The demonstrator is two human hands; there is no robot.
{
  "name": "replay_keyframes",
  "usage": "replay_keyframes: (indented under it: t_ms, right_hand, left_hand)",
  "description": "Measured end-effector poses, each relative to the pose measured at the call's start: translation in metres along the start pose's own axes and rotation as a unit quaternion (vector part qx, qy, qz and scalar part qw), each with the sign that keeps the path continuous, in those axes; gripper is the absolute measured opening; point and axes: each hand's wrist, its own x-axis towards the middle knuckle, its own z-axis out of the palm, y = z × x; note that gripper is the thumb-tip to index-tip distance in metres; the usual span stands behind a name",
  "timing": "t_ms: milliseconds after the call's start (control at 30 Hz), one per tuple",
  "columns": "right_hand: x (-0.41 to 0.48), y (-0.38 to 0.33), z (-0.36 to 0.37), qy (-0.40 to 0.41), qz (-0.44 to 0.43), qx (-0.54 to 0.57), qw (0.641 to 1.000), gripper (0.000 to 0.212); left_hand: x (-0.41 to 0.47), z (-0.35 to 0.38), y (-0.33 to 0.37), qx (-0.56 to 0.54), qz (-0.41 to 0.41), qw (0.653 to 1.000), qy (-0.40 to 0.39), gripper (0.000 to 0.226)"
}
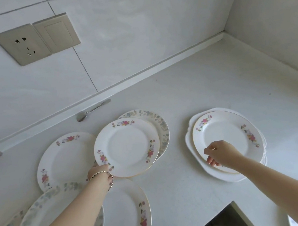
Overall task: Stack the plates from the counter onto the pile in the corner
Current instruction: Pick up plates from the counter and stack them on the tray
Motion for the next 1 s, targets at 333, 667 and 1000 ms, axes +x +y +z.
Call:
replay_keyframes:
  t_ms: [333, 667, 1000]
  right_hand:
    - [0.003, 0.061, -0.056, 0.093, 0.051, 0.072, 0.992, 0.015]
    - [-0.006, 0.148, -0.109, 0.150, 0.125, 0.137, 0.971, 0.015]
    - [-0.006, 0.181, -0.121, 0.130, 0.153, 0.207, 0.958, 0.017]
  left_hand:
    - [-0.054, 0.030, -0.006, -0.021, 0.166, 0.985, -0.048, 0.022]
    - [-0.137, 0.163, -0.034, 0.006, 0.127, 0.975, -0.184, 0.021]
    - [-0.147, 0.217, -0.061, 0.106, 0.149, 0.973, -0.143, 0.030]
